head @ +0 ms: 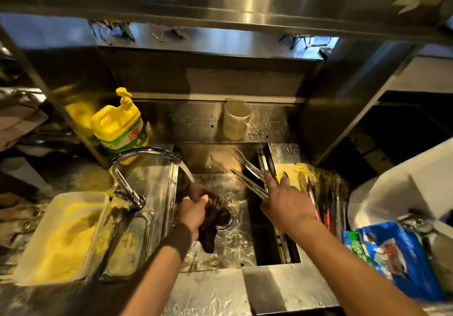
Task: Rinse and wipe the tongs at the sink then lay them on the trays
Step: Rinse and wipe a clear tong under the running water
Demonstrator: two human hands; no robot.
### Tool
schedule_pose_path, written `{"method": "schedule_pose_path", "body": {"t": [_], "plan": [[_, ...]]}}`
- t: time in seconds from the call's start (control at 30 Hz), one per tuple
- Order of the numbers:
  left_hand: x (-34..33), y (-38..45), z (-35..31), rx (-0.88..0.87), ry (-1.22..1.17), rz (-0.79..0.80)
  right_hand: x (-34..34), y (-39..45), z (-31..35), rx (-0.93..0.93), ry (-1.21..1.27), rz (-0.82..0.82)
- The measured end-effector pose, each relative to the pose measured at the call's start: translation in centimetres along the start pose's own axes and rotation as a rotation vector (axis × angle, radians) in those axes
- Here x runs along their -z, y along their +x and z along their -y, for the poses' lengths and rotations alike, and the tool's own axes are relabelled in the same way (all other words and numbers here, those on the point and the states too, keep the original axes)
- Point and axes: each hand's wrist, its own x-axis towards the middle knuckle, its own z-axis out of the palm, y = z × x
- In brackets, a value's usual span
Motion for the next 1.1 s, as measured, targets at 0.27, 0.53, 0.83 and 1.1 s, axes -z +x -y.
{"method": "schedule_pose_path", "body": {"t": [0.27, 0.53, 0.83, 1.1], "plan": [[-2.3, -4.7, -4.5, -0.218, 0.091, 0.204, 1.3, -4.7, -1.7, -0.153, 1.403, 0.2], [-11.7, -14.4, -6.9, -0.442, 0.252, 0.456, 2.4, -12.6, -10.4, -0.223, 1.582, -0.036], [-27.1, -30.9, -0.6, -0.557, 0.445, 0.901, -0.2, -28.9, -25.7, -0.432, 1.643, -0.263], [-38.0, -45.6, 7.2, -0.48, 0.492, 1.212, -4.2, -42.4, -36.0, -0.752, 1.647, -0.488]]}}
